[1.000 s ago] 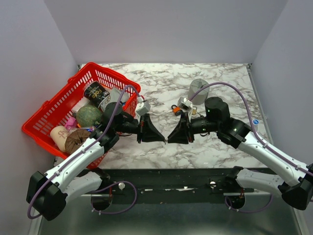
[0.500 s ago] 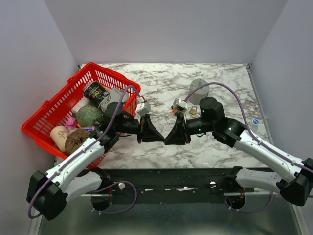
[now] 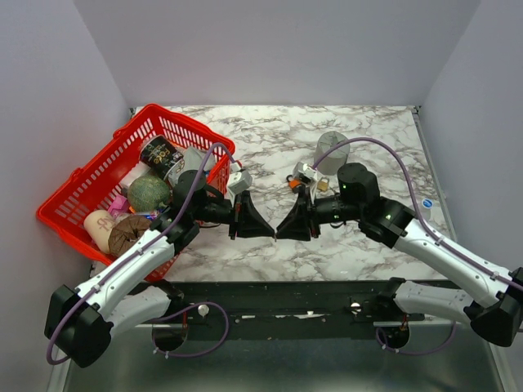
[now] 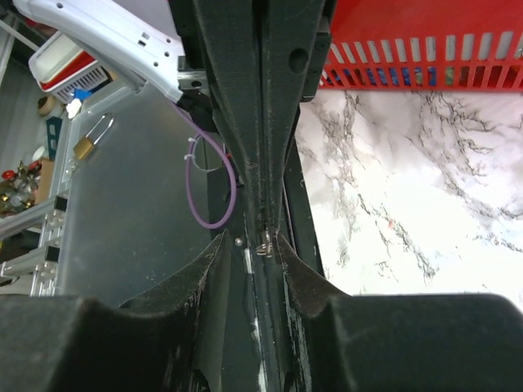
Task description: Unlock with the key
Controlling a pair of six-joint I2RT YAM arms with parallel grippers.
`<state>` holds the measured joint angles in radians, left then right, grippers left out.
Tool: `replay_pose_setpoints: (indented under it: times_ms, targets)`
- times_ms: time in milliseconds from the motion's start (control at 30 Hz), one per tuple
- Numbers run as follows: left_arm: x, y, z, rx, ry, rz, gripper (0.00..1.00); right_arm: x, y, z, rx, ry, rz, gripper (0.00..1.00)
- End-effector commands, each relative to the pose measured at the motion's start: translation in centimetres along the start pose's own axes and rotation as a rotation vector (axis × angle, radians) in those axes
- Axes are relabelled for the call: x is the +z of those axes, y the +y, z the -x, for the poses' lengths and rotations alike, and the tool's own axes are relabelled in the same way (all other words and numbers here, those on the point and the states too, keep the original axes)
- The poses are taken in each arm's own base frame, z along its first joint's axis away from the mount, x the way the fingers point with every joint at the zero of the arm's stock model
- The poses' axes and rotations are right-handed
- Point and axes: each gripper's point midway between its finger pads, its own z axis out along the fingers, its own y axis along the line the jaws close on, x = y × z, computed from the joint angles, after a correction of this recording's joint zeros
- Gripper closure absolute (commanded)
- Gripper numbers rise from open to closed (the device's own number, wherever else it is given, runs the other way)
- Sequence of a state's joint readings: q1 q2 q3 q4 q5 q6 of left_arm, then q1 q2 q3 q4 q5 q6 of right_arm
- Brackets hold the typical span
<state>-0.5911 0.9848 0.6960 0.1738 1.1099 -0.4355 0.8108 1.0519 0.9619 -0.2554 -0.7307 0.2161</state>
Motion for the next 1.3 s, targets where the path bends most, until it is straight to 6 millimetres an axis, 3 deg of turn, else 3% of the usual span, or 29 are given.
replay_pose_setpoints:
  times_ms: [0,200,500,600,733,833,867,900,933,967,1067,1267]
  targets:
    - [-0.1,-0.9,0.8,0.049,-0.003,-0.030,1.00,0.7,-0.8,-1.2,0.023,0.031,-0.010,0.65]
    - [-0.1,-0.9,0.9,0.052,-0.004,-0.028,1.00,0.9,-0.7,-1.4,0.027,0.038,0.004,0.66]
    - [-0.1,-0.8,0.8,0.053,-0.006,-0.024,1.00,1.3,-0.7,-2.0,0.040,0.057,0.021,0.74]
    - [-0.1,-0.8,0.8,0.052,-0.005,-0.024,1.00,1.4,-0.7,-2.1,0.040,0.060,0.028,0.80]
    - [0.0,-0.6,0.8,0.048,-0.006,-0.019,1.00,1.6,-0.7,-2.1,0.045,0.058,0.038,0.97]
    - [0.0,-0.1,0.9,0.046,-0.016,0.011,1.00,1.7,-0.7,-1.9,0.052,0.039,0.039,0.99]
    - [-0.1,0.1,1.1,0.052,-0.023,0.025,0.96,1.8,-1.0,-1.6,0.049,0.022,0.023,0.99]
    - [0.0,0.4,1.2,0.065,-0.025,0.042,0.85,1.9,-1.2,-1.5,0.055,0.013,0.012,0.99]
    - [-0.1,0.5,1.3,0.064,-0.023,0.058,0.71,2.0,-1.4,-1.6,0.074,0.008,0.002,0.99]
    - [-0.2,1.0,1.6,0.075,-0.034,0.093,0.47,2.1,-2.0,-1.4,0.077,-0.005,-0.026,0.99]
    - [-0.5,2.1,2.2,0.099,-0.051,0.176,0.24,2.3,-3.4,-1.3,0.088,-0.021,-0.093,0.99]
    - [-1.8,4.3,4.5,0.163,-0.114,0.376,0.21,1.1,-5.7,-0.8,0.089,-0.082,-0.160,0.99]
